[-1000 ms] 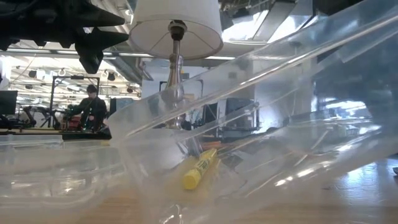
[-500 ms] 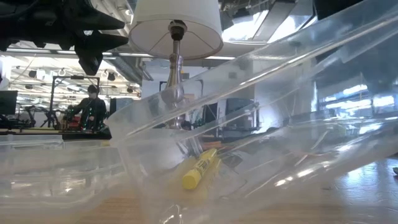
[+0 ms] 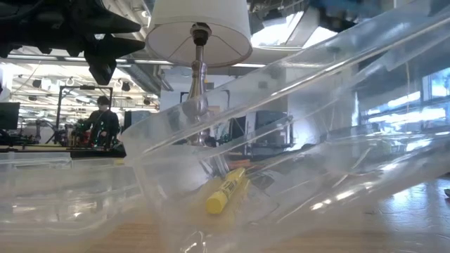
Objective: Pick & place school supplies into a supply box
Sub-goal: Put the blue pen into the transparent supply box
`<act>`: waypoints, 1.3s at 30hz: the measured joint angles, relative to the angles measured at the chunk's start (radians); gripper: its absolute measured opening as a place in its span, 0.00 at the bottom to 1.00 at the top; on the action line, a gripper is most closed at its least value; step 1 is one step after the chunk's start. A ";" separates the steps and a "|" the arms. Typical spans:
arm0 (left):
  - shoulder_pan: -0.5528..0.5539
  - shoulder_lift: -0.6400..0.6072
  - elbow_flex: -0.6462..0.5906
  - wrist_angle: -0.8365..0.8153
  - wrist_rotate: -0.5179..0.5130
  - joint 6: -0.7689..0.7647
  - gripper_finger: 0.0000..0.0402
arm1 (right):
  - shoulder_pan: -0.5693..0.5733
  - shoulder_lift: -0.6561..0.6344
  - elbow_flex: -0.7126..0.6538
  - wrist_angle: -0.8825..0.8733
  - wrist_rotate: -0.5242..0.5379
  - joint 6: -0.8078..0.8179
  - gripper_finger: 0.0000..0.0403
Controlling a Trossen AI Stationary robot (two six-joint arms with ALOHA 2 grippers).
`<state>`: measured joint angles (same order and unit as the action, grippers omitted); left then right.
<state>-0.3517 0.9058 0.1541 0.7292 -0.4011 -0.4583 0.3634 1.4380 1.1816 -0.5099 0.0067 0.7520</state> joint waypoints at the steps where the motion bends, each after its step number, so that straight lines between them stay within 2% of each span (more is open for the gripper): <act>1: 0.000 0.000 0.000 0.000 0.000 0.000 0.32 | -0.005 0.000 0.000 0.058 0.000 0.012 0.12; 5: 0.000 0.000 0.000 0.000 0.000 0.000 0.32 | -0.016 0.027 0.002 0.247 0.003 0.058 0.12; 8: 0.000 0.000 0.000 -0.006 0.001 0.000 0.32 | -0.016 0.072 0.002 0.324 0.053 0.123 0.12; 13: 0.000 0.000 0.000 -0.008 0.002 -0.002 0.32 | -0.016 0.178 0.001 0.343 0.077 0.321 0.11; 21: 0.000 0.000 0.000 -0.010 0.003 -0.003 0.32 | -0.016 0.334 0.000 0.386 -0.003 0.398 0.12; 29: 0.000 0.000 0.000 -0.025 0.022 -0.030 0.32 | -0.016 0.395 0.000 0.357 -0.036 0.446 0.12; 39: 0.000 0.000 0.000 -0.032 0.063 -0.078 0.32 | -0.016 0.402 0.000 0.164 -0.036 0.447 0.12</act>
<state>-0.3519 0.9058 0.1540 0.6975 -0.3382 -0.5365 0.3477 1.8404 1.1816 -0.3456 -0.0292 1.1992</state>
